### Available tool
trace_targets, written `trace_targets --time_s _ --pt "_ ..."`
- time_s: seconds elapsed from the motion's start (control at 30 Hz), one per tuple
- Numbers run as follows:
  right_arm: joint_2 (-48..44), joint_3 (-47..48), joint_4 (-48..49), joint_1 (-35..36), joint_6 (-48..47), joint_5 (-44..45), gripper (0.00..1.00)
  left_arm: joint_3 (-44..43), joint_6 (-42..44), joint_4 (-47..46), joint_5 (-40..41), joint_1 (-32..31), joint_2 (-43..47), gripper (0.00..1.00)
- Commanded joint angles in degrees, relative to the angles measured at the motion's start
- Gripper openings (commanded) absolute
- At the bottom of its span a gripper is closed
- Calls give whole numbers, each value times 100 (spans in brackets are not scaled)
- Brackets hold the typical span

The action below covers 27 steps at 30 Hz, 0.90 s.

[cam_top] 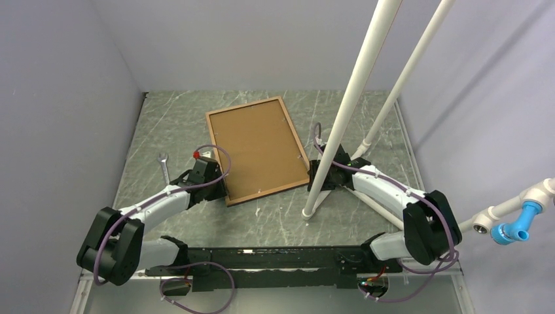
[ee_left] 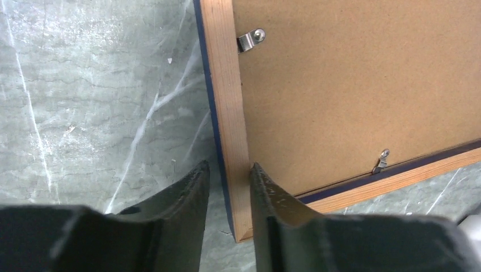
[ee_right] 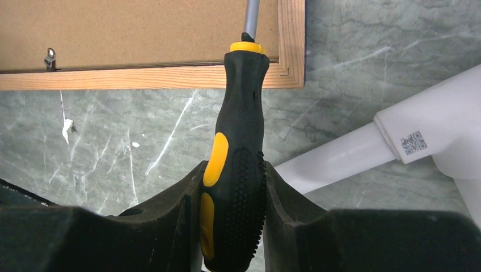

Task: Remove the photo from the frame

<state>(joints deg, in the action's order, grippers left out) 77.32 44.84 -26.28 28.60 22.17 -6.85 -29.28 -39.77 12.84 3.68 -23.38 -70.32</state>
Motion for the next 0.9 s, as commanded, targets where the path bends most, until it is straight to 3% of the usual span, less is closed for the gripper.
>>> trace_targets --time_s 0.0,0.13,0.37,0.7,0.87 --pt "69 138 496 -4 -262 -218 0 -43 157 178 265 8 -140 31" --pt "189 184 580 -4 -490 -229 0 -23 204 176 255 8 -245 19" --pt "306 150 980 -11 -593 -331 0 -52 385 194 226 2 -401 8" --pt "624 323 1802 17 -862 -883 0 -98 530 175 249 -192 -576 5" --pt "692 647 1547 19 -769 -762 0 -165 507 274 284 -220 -474 5"
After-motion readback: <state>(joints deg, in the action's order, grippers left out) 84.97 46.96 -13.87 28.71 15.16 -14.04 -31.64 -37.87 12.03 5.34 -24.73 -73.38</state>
